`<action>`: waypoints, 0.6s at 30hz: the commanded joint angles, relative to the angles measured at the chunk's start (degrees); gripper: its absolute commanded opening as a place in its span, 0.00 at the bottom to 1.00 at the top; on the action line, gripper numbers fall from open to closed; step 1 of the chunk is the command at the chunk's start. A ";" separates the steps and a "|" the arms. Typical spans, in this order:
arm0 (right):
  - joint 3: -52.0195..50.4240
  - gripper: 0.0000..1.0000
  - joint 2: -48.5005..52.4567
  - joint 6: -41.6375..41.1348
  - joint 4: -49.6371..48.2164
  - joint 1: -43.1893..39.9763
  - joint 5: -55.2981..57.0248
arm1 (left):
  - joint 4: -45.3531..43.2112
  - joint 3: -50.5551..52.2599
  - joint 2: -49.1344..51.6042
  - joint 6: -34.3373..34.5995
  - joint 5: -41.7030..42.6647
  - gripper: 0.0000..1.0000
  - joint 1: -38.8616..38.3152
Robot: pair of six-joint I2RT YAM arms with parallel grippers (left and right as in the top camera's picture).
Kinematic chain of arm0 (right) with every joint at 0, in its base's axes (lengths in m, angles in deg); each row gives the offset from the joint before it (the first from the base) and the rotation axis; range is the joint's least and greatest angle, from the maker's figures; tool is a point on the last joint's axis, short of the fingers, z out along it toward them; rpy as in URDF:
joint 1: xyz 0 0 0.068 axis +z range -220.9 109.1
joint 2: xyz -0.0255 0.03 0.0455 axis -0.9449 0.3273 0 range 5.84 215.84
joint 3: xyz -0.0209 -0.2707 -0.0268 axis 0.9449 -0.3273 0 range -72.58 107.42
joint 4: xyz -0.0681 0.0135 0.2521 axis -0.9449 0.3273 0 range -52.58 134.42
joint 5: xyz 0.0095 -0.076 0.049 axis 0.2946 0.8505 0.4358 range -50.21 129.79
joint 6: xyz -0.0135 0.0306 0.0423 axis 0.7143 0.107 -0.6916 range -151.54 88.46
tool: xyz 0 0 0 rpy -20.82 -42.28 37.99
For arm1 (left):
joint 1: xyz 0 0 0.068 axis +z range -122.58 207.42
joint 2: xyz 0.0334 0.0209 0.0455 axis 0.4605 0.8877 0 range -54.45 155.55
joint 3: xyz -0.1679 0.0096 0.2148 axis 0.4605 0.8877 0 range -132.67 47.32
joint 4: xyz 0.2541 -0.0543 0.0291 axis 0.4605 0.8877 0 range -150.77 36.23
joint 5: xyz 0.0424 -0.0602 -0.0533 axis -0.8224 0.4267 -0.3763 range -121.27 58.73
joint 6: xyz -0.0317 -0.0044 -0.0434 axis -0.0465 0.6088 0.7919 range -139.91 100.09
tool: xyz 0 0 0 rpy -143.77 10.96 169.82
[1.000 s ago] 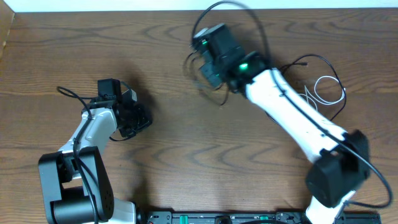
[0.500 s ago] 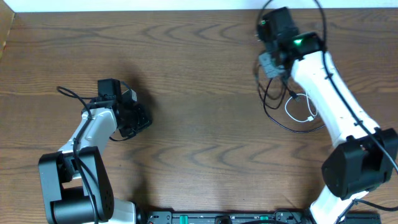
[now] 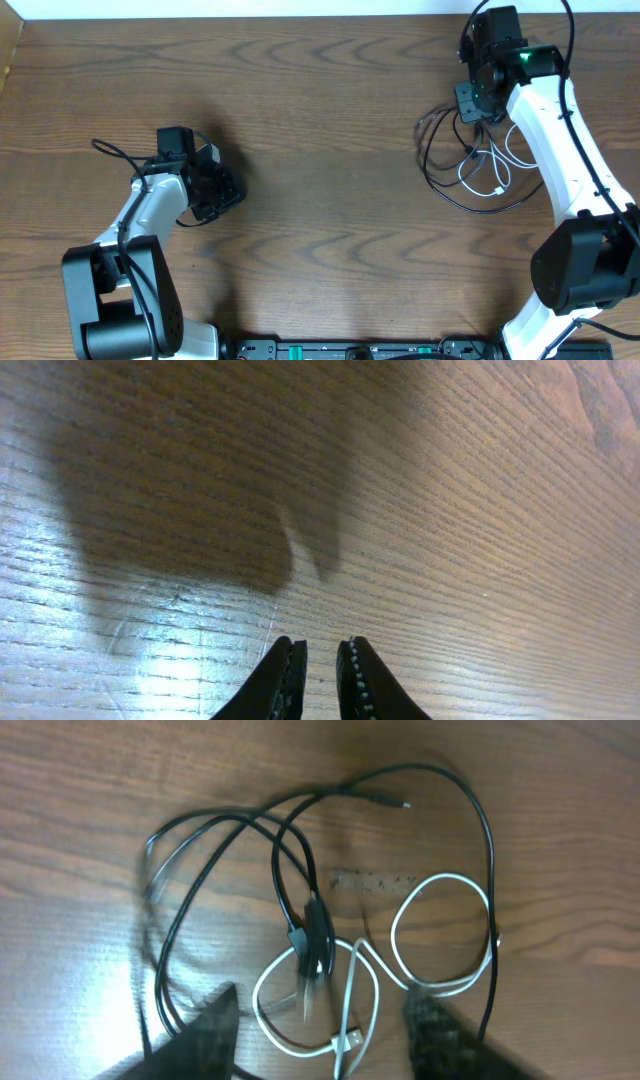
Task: Untangle cables
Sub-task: 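Pull the black cable up and right with the right gripper, then lower the black cable onto the cable pile at right and release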
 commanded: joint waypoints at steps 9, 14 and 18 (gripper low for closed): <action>0.04 0.98 0.42 -0.39 -0.37 -0.13 -18.82 | 0.66 0.22 0.35 0.35 -0.57 0.41 0.22; -0.52 0.99 0.92 -0.39 -0.42 0.13 -25.81 | 1.18 0.22 0.35 -7.26 7.93 0.38 0.22; -1.57 0.99 1.25 -0.44 -0.17 1.01 -25.86 | 1.33 0.22 0.35 -7.41 8.15 0.44 0.22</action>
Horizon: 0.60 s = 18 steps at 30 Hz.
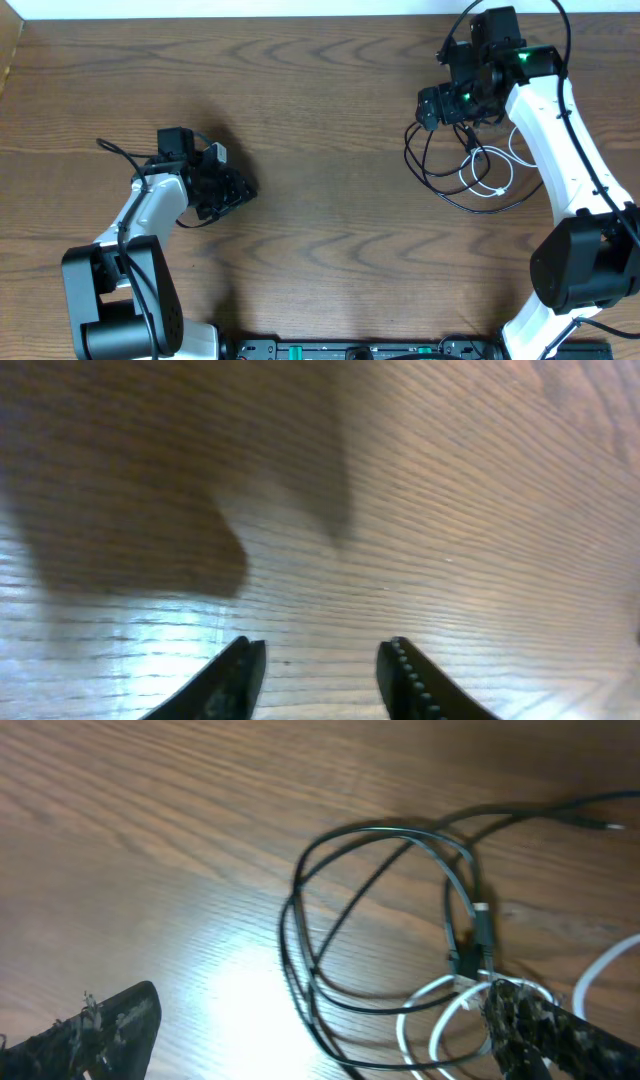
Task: Untangle cables
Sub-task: 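Lower the black cable onto the cable pile at right and release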
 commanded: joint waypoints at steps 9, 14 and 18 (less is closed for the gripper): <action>-9.05 0.99 1.03 -0.37 -4.00 5.46 -3.30 | 1.44 0.22 0.35 -2.47 2.64 0.92 0.22; -11.52 0.99 1.03 -1.18 -7.69 7.67 -3.26 | 1.22 0.22 0.35 -2.51 0.96 0.95 0.24; -12.35 0.99 1.03 -1.18 -8.92 8.98 -3.26 | 1.20 0.22 0.35 -2.51 -2.69 0.95 0.24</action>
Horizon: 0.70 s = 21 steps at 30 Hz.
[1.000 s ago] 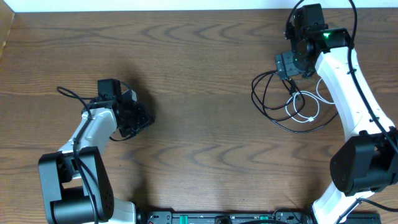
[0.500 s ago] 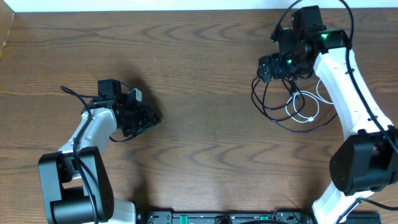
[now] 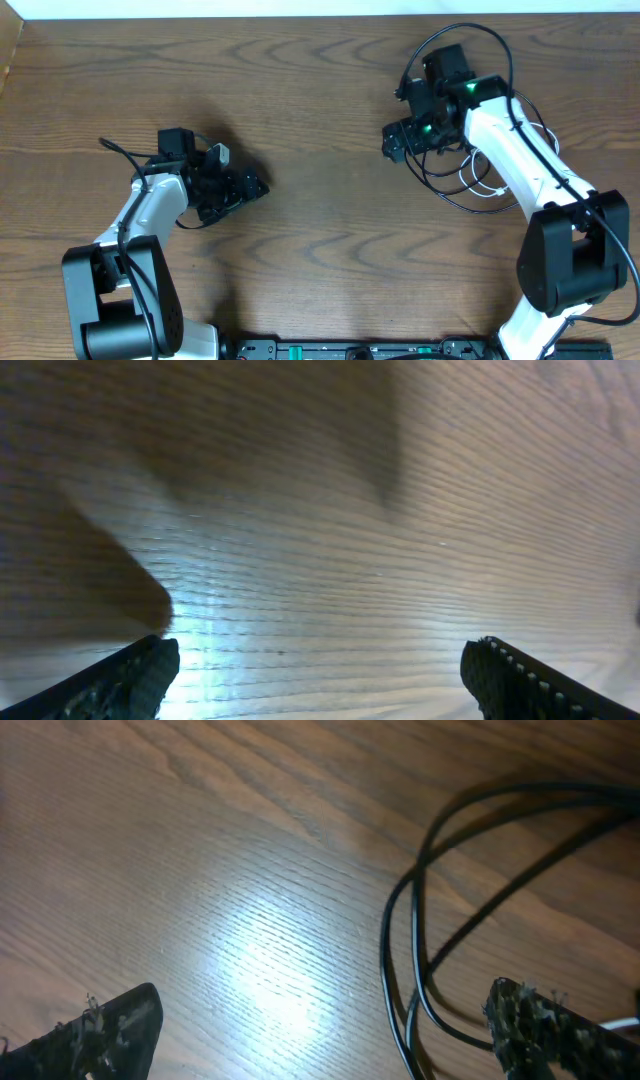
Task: Untangle cables
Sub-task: 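Lower the black cable onto the cable pile at right and release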
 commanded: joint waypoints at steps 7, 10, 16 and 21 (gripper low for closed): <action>-1.03 0.99 0.33 -0.70 -0.94 2.60 -0.50 | 0.13 0.22 0.35 -0.76 -8.68 0.96 0.24; -0.83 0.99 -0.09 -0.70 -0.74 2.38 0.13 | 0.15 0.22 0.35 -0.76 -8.79 0.96 0.24; -0.85 0.99 -0.90 -0.70 -1.70 0.63 0.15 | 0.15 0.22 0.35 -0.76 -8.79 0.96 0.24; -0.87 0.99 -0.85 -0.70 -1.62 0.39 0.13 | 0.15 0.22 0.35 -0.76 -8.79 0.96 0.24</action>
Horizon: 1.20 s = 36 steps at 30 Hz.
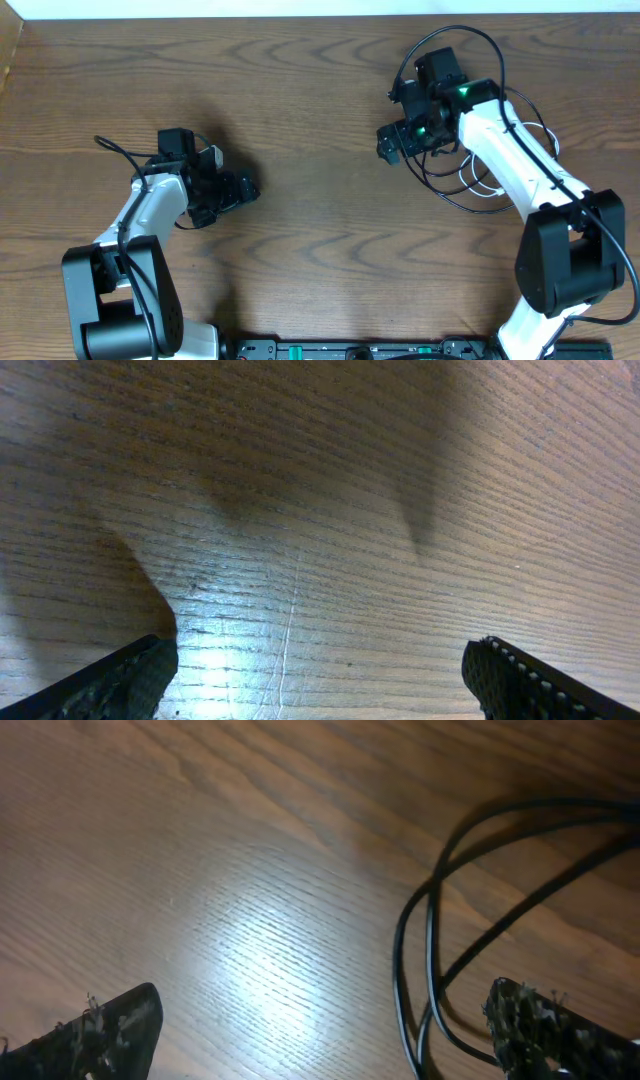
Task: Untangle cables
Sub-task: 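Lower the black cable onto the cable pile at right and release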
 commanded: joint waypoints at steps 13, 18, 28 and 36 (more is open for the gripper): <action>-0.31 0.99 -0.85 -0.50 -0.07 -0.11 -0.04 | 0.15 0.22 0.35 -0.76 -0.96 0.96 0.24; -0.31 0.99 -0.85 -0.50 -0.04 -0.11 -0.04 | 0.15 0.22 0.35 -0.76 -0.96 0.96 0.24; -0.31 0.99 -0.39 -0.50 -0.04 -0.11 -0.04 | 0.15 0.22 0.35 -0.76 -0.96 0.96 0.24; -0.31 0.99 -12.31 -0.50 -0.04 -0.04 -0.04 | 0.15 0.22 0.35 -0.76 -0.96 0.96 0.24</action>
